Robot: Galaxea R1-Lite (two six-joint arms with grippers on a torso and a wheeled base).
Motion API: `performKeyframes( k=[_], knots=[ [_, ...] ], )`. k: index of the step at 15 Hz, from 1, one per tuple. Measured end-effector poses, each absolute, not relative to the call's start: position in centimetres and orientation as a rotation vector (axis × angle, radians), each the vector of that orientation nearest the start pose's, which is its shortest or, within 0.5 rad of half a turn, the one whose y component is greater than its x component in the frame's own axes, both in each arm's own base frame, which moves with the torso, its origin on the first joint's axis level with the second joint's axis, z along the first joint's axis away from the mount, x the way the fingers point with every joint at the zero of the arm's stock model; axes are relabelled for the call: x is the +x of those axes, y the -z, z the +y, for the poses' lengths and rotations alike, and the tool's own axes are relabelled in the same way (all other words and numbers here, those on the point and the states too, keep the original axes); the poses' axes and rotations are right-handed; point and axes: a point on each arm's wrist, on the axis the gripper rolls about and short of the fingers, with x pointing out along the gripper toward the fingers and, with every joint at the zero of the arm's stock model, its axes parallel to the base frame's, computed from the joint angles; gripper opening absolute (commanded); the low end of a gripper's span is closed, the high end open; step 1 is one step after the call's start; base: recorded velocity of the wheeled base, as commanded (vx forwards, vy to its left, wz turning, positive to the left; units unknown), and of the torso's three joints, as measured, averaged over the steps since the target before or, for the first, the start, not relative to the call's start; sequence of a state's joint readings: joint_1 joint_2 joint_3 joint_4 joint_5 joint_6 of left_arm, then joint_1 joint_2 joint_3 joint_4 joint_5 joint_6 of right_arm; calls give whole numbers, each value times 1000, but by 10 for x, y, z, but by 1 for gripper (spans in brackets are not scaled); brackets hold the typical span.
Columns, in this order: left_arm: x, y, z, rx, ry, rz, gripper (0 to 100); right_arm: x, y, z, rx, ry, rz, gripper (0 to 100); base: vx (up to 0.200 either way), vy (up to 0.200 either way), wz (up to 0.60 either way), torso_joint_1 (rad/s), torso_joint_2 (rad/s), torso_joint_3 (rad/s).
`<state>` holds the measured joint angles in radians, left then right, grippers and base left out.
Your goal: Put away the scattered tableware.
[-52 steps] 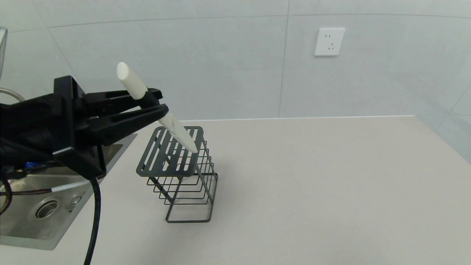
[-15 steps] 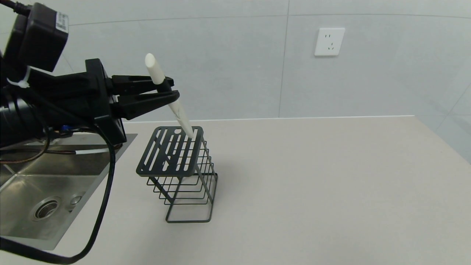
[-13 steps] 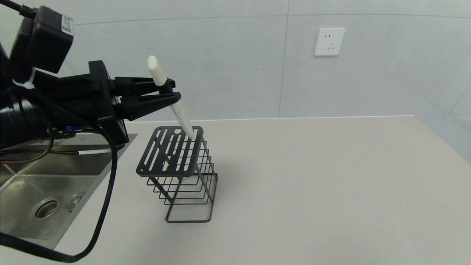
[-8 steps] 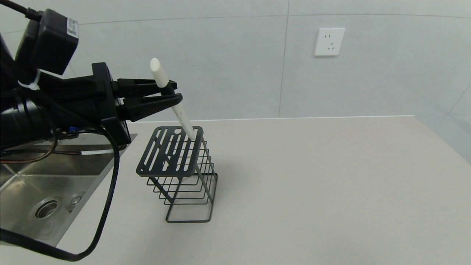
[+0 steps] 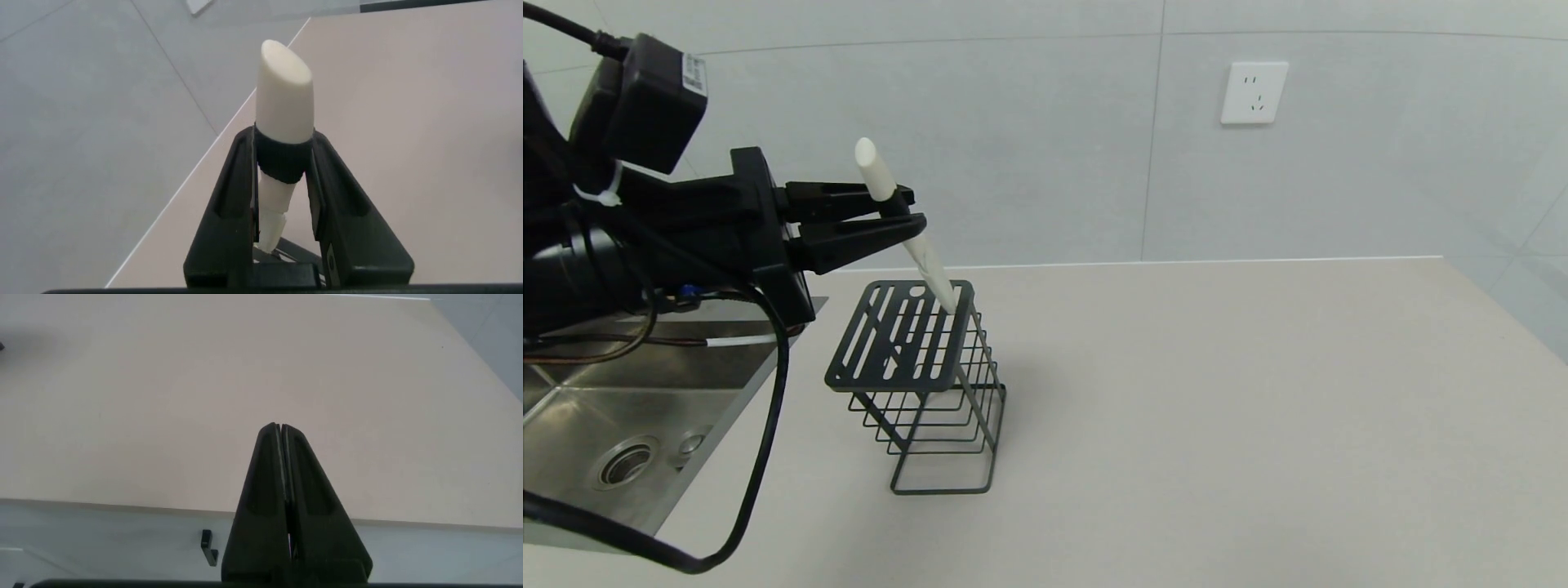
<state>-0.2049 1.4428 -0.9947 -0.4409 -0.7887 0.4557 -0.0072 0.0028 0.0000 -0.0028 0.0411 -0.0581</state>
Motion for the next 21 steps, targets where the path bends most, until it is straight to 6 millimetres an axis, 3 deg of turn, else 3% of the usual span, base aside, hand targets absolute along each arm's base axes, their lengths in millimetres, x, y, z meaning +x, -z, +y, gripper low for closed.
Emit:
performKeyframes(
  k=[21],
  knots=[
    [252,-265,-70,443,997,-159,0,-23,-76,1,-57,-35,-2,0,0,0,0,0,0,0]
  ],
)
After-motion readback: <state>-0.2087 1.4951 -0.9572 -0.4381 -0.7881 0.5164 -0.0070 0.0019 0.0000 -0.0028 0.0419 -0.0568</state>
